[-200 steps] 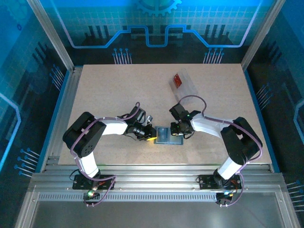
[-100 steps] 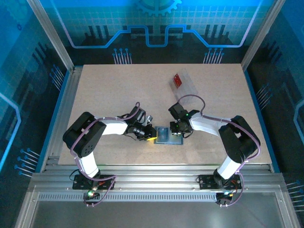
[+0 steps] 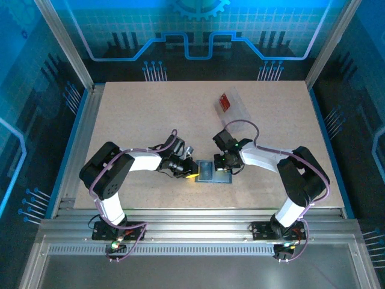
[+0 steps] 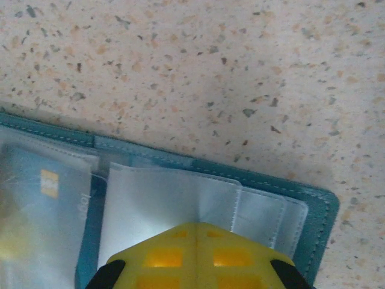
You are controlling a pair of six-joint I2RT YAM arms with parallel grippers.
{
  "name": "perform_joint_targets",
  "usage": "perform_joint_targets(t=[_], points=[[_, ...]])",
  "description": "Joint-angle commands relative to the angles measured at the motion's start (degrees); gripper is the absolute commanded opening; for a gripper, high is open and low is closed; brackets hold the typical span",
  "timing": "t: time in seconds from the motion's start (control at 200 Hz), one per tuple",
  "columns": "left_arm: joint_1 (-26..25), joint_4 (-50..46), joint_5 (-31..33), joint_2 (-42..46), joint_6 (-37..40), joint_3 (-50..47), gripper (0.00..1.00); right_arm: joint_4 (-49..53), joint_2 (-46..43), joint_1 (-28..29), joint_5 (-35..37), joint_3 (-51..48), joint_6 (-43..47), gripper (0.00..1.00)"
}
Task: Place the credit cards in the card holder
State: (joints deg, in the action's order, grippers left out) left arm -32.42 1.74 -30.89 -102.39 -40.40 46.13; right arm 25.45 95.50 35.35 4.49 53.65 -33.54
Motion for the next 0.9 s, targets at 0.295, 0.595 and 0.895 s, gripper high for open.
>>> perform_joint_targets(t=[0.295,0.595,0.895], points=[[-0.4,-2.7,1.6,-1.0,0.5,0.2,0.17,-3.2,-0.4,1.1,-9.2,1.3,-0.5,0.00],[-0.4,-2.7,1.6,-0.5,0.5,0.1,0.17,5.5,-3.2,0.9,2.3,4.1,2.6,0.25],[-0.4,-2.9,1.8,-0.1,0.5,0.0,0.17,7.1,0.1,-0.7,3.3,4.9,4.9,0.27]])
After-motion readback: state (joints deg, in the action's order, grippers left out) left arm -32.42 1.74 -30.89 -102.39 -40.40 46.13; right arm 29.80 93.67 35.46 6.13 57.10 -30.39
